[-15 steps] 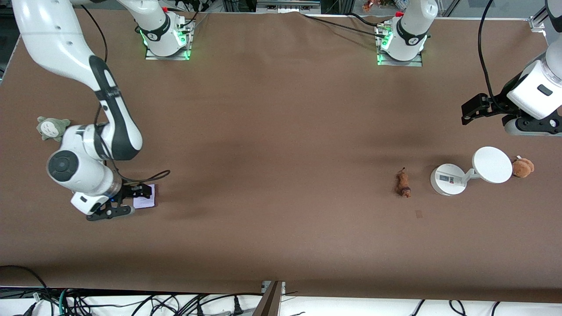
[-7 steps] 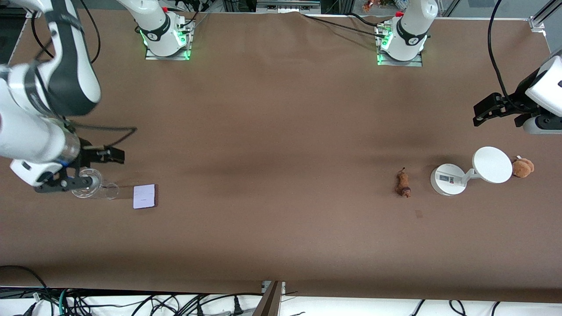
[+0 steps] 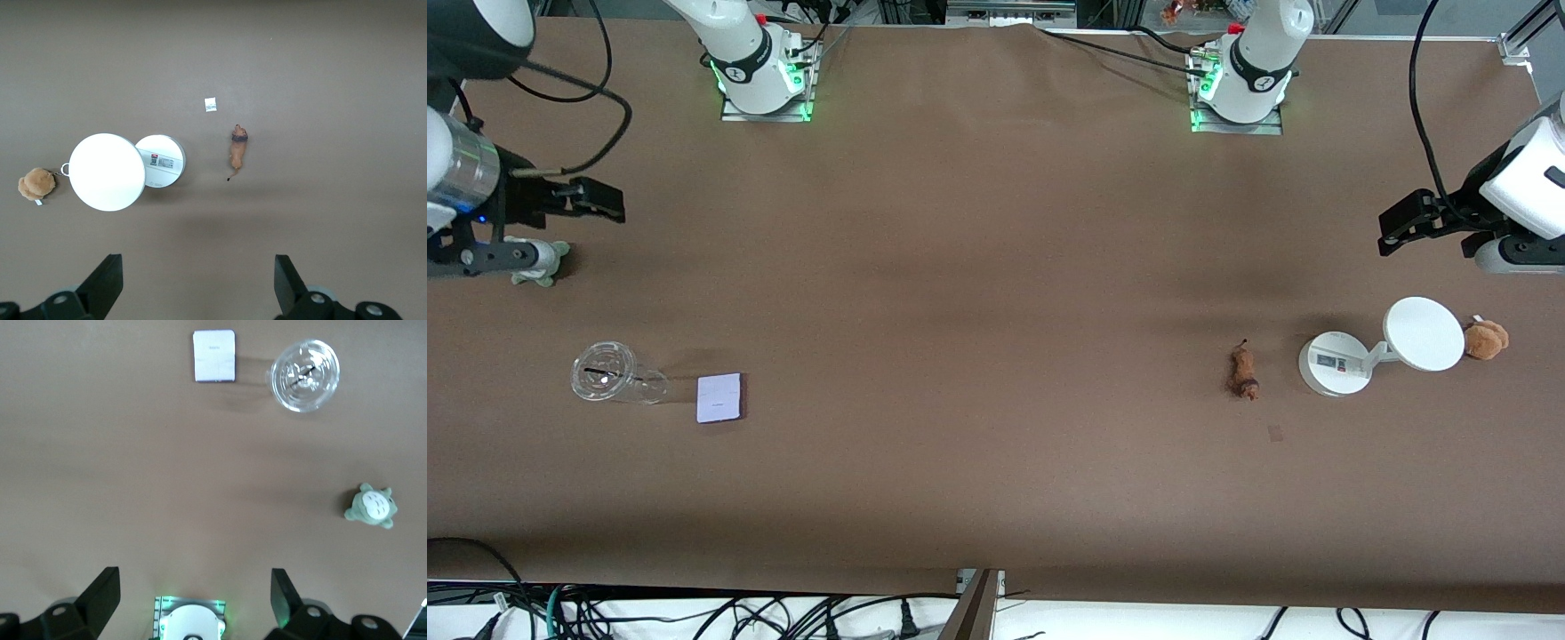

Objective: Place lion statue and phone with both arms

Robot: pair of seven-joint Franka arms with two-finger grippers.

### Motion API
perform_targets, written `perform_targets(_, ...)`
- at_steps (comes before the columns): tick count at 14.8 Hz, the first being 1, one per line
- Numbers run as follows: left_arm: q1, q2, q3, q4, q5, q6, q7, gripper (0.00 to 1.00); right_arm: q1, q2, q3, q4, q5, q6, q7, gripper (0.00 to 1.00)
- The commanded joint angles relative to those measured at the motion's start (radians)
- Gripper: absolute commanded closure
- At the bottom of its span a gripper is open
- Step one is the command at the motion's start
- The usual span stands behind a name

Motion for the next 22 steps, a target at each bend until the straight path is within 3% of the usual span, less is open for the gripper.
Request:
perform_targets(1, -0.004, -0.011, -0.003, -0.008, 0.002, 0.003, -0.002, 0.0, -0.004, -0.021, -0.027, -0.048, 0.008, 0.001, 0.004, 0.0)
perform_targets(5, 0.004, -0.011, -0.009, -0.013, 0.002, 0.003, 0.003, 0.0, -0.004, -0.12, -0.026, -0.204, 0.003, 0.086, 0.004, 0.0)
perform_targets(10, -0.001, -0.056, -0.011, -0.102, 0.003, 0.048, 0.001, 0.0, -0.005, -0.252, -0.026, -0.405, 0.005, 0.231, 0.004, 0.0)
perform_targets(12, -0.002, -0.076, -0.011, -0.137, 0.003, 0.071, 0.001, 0.0, -0.007, -0.254, -0.027, -0.407, 0.003, 0.231, 0.004, 0.0)
perform_targets(22, -0.004, -0.066, -0.017, -0.116, 0.0, 0.082, -0.003, 0.0, -0.005, -0.251, -0.027, -0.404, 0.003, 0.226, 0.005, 0.0)
